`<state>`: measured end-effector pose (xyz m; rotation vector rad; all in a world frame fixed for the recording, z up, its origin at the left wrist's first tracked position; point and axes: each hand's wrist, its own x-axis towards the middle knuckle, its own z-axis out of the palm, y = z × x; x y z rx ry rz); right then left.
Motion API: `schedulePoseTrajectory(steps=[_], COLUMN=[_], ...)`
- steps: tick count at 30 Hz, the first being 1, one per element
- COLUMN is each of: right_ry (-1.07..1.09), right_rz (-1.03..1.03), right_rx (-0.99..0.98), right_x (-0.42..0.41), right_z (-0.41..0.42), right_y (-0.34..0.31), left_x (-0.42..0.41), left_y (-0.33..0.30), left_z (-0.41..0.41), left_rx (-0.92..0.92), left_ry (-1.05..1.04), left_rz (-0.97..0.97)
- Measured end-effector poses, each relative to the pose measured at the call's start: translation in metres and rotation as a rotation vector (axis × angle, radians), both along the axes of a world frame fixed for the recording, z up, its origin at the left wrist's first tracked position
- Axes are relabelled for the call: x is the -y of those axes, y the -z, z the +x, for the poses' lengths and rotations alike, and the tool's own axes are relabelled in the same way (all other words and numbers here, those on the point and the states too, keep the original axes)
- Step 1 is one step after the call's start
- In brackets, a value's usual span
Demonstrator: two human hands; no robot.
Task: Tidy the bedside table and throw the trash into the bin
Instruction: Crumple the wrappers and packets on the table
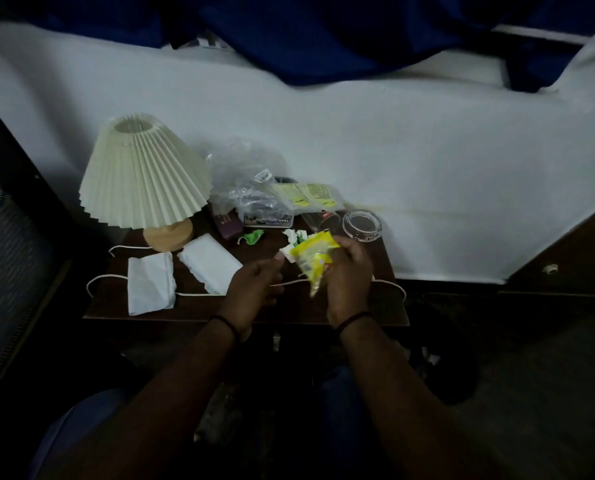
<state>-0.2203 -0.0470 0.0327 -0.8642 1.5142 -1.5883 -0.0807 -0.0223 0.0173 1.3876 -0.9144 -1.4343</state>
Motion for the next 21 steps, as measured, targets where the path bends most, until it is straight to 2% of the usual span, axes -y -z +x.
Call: schedulePoseTrajectory(steps=[3,5,8,10,11,13,15,21], right_ry=[-0.145,-0.228,-0.292,-0.292,-0.262,-0.136,-0.023,-0.151], right_rz=[0.119,0.155,0.164,0.134,0.117,0.115,0.152,0.475], right_rx=[0.352,0.386,0.286,0.118,-0.028,-0.387,-0.623,-1.050], right_x=[-0.013,-0.016,-0.015,-0.010,-0.006,0.006,0.022,0.066], right_z=[0.019,0.021,0.017,0.010,0.004,-0.013,-0.033,-0.053], right_y=[0.000,0.004,0.009,0.014,0.017,0.025,0.035,0.080], left_x=[-0.005,-0.005,-0.003,0.003,0.007,0.016,0.024,0.041], left_y=[-0.002,0.002,0.011,0.017,0.020,0.028,0.034,0.039], left_z=[0.006,0.009,0.010,0.008,0.009,0.014,0.019,0.021], left_rx=[-0.224,-0.247,-0.211,-0.181,-0.128,0.127,0.349,0.360], left_ry=[0.038,0.026,0.001,-0.078,-0.132,-0.182,-0.179,-0.239], left_rz=[0.090,0.108,0.143,0.111,0.065,-0.073,-0.169,-0.244])
